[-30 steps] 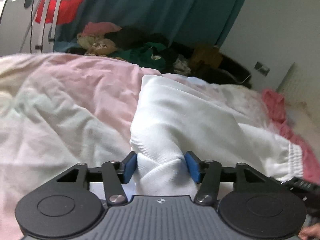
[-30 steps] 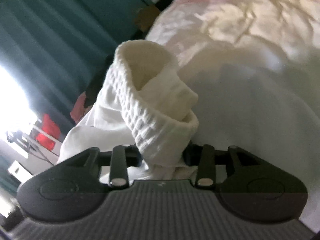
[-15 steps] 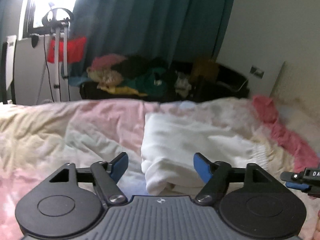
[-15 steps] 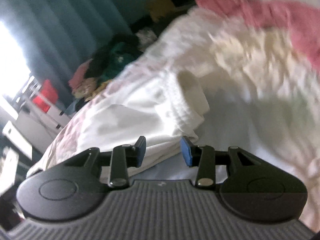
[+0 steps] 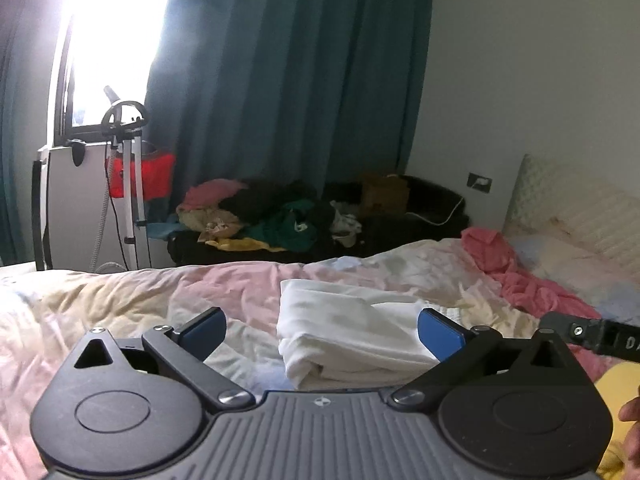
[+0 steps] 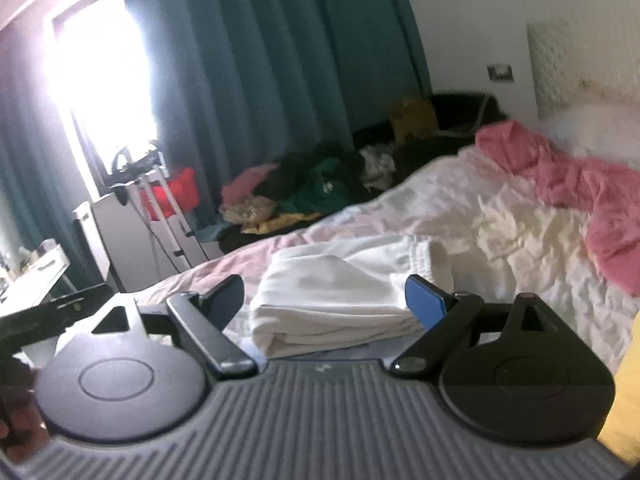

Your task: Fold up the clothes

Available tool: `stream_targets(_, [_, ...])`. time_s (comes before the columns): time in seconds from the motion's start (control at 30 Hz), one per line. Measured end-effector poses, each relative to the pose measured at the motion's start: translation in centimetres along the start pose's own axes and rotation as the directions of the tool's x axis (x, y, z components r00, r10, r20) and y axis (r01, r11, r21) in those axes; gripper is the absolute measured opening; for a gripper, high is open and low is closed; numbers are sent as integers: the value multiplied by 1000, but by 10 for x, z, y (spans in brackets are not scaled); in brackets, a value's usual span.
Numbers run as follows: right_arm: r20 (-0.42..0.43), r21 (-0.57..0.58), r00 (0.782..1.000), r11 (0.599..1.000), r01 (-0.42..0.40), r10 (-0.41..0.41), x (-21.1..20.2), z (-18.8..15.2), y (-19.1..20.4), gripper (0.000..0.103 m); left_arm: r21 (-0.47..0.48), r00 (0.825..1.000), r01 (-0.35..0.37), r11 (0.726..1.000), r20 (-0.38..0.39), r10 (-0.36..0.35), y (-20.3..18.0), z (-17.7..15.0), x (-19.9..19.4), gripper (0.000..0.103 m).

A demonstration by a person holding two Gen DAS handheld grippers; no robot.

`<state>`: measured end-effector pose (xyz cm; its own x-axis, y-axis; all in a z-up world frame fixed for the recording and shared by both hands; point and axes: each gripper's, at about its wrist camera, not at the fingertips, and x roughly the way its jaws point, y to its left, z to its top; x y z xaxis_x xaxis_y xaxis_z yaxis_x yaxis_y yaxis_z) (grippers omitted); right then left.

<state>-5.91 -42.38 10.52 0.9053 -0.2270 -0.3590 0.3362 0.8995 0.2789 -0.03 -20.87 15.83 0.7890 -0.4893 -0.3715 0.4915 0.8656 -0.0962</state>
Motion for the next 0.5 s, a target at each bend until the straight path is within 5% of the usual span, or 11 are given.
stream_targets(0.23, [48,-44,998,999,-26,28,-35,-34,18,89,27,998,-40,999,46,39,5,-26,-52,103])
stream_targets(0.5, [97,-96,995,995,9,1,-30,-78,31,89,94,990,-107,990,102,98,6,-52,-67,103])
